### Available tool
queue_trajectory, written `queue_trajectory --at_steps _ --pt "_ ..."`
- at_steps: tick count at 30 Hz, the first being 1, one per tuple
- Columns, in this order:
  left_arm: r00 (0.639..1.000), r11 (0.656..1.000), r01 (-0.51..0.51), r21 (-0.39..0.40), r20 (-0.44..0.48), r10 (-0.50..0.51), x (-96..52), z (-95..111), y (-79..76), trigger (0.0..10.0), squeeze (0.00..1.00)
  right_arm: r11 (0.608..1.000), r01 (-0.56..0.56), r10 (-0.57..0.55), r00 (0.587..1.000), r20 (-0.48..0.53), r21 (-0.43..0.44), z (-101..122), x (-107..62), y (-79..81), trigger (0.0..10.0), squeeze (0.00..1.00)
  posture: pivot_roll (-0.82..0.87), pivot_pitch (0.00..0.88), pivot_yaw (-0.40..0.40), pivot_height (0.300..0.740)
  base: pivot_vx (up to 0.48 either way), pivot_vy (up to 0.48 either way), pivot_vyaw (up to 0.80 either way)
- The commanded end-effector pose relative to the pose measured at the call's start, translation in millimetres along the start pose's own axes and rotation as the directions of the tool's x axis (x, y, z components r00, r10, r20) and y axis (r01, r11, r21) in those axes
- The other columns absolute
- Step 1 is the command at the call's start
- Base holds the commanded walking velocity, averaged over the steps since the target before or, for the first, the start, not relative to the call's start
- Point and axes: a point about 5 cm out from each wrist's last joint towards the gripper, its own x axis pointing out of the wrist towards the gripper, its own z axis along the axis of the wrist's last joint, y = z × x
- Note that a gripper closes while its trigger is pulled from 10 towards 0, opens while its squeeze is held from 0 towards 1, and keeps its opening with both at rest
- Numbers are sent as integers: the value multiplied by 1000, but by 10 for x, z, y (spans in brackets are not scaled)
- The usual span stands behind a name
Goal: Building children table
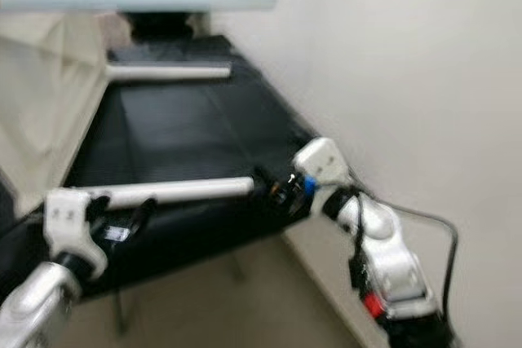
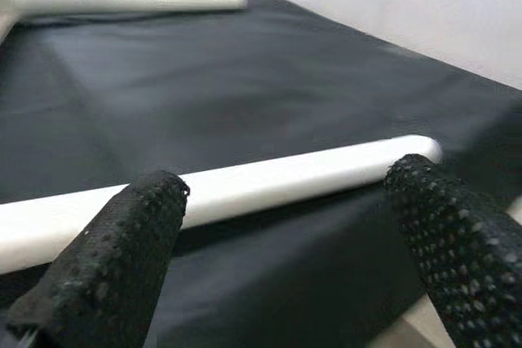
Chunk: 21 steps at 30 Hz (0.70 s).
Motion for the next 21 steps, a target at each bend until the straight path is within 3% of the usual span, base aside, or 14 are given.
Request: queue_trajectory --at_steps 1,6,14,21 --pt "1000 1000 -20 17 -7 20 2 -14 41 10000 0 999 -36 36 999 27 -4 42 15 55 10000 0 -99 67 17 740 0 0 0" --pt "999 998 -39 55 21 38 67 45 42 10000 0 995 -87 88 996 19 -47 41 36 148 10000 0 -98 74 15 740 0 0 794" --pt "987 983 -122 134 121 106 119 282 120 10000 0 995 -97 97 995 -2 -10 -35 29 206 10000 0 -93 81 14 740 0 0 794" --pt "986 982 -123 144 131 104 167 320 148 10000 0 997 -61 61 998 16 37 -22 66 202 10000 0 -91 81 17 740 0 0 554"
